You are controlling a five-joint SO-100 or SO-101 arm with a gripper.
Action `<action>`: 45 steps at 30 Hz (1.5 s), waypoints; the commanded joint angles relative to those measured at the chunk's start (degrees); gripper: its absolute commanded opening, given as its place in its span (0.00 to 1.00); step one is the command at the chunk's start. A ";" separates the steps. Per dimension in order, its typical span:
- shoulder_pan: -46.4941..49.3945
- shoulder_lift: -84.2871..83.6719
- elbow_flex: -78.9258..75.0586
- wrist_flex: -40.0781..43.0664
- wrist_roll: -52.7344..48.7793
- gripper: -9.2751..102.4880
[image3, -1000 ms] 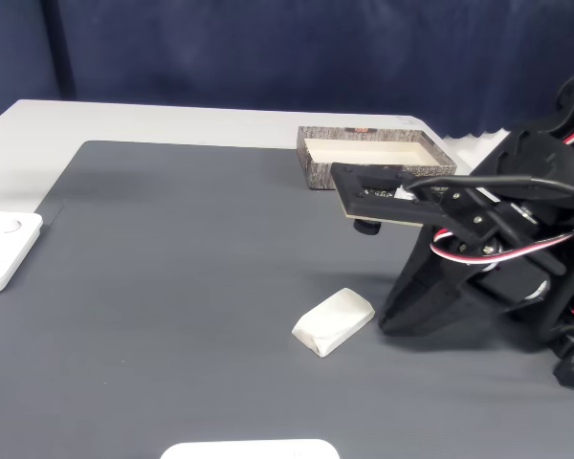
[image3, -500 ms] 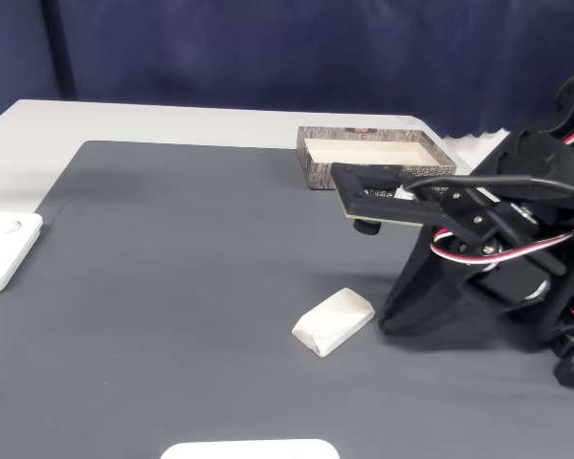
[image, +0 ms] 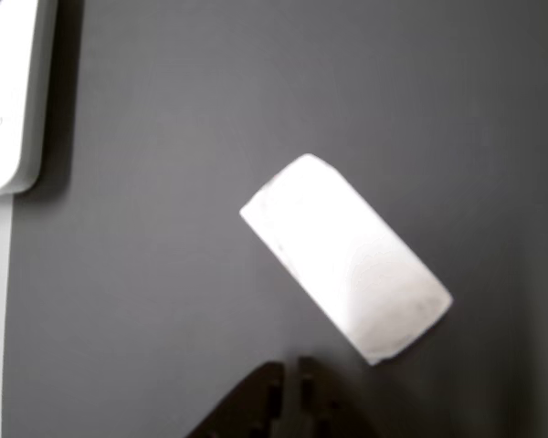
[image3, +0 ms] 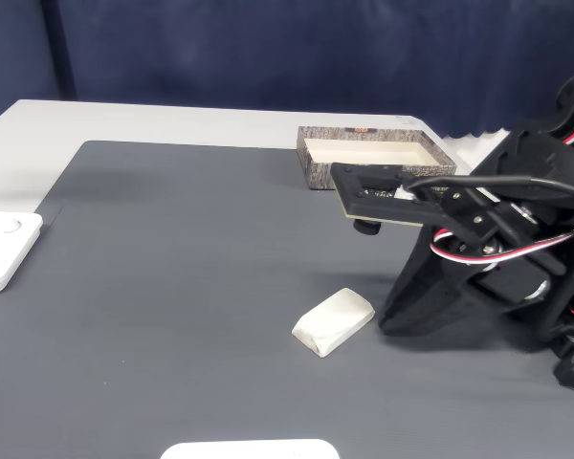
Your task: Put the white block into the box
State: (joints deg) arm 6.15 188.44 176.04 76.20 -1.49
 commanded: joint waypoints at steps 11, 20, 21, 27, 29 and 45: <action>0.70 2.02 1.14 0.09 -0.53 0.07; 1.32 1.93 1.14 0.18 -0.44 0.07; 0.88 1.93 1.14 -0.44 -0.88 0.07; -0.44 -4.66 -4.22 -4.31 1.23 0.07; 0.26 -9.67 -8.09 -4.22 2.81 0.07; 5.45 -48.87 -39.46 5.54 14.41 0.07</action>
State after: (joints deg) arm 10.37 145.72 144.32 80.24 10.11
